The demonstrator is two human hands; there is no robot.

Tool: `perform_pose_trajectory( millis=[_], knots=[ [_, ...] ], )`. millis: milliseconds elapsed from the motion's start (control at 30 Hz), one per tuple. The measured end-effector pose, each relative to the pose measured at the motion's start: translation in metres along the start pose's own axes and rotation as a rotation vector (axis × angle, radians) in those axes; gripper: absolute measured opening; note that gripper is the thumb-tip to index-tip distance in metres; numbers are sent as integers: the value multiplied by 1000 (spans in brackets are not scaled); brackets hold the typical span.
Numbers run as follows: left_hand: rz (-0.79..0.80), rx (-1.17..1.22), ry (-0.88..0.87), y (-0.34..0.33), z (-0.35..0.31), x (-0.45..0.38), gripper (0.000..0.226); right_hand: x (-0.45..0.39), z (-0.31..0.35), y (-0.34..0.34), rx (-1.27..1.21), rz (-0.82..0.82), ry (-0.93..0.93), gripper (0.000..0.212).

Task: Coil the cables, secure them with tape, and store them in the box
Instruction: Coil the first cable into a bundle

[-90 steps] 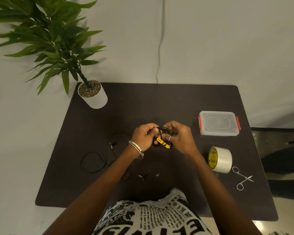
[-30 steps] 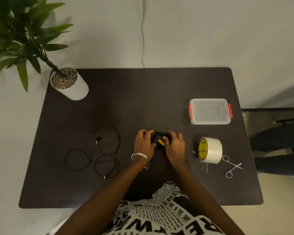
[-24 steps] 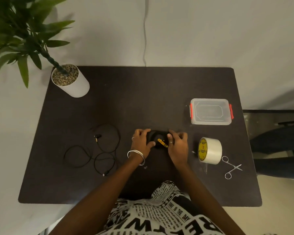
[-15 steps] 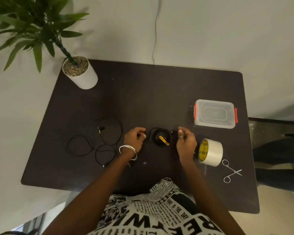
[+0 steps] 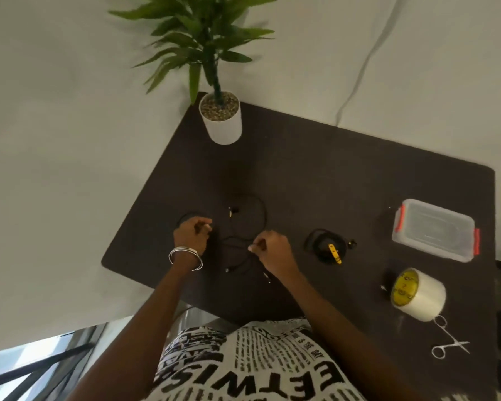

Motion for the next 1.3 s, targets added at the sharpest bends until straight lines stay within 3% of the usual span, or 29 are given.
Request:
perform_pose_trajectory(
  millis=[300,633,767,833,933,1067,1300],
  knots=[
    [30,-95,-57,46,8,-23,15,-17,44,-35,316,-168,-89,44],
    [276,-204,-156,25,-2,-38,11,-38,45,-31,443,-165,-49,18],
    [364,-247,-183,11,-4,-32,12,-31,2,1,311,-315,-369,17],
    [384,-244,-184,7,-4,-30,13,-25,-10,15,198,-384,-426,16],
    [409,-253,-194,0,-4,-25,13,-18,1,15,122,-359,-227,11],
    [419,-237,-198,-9,-7,-19,14,-4,19,-22,327,-60,95,28],
    [429,-231,-214,-19,-8,-8,13,12,31,-35,482,-197,170,19]
  ],
)
Point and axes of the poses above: each hand's wrist, its own x-axis away from the middle knuckle, its own y-axis out of the back of the hand, z = x × y, the point moved 6 cm from there along -x, towards the middle knuckle, and after that the axes turned 14 degrees about x, right-handed, at the moved point
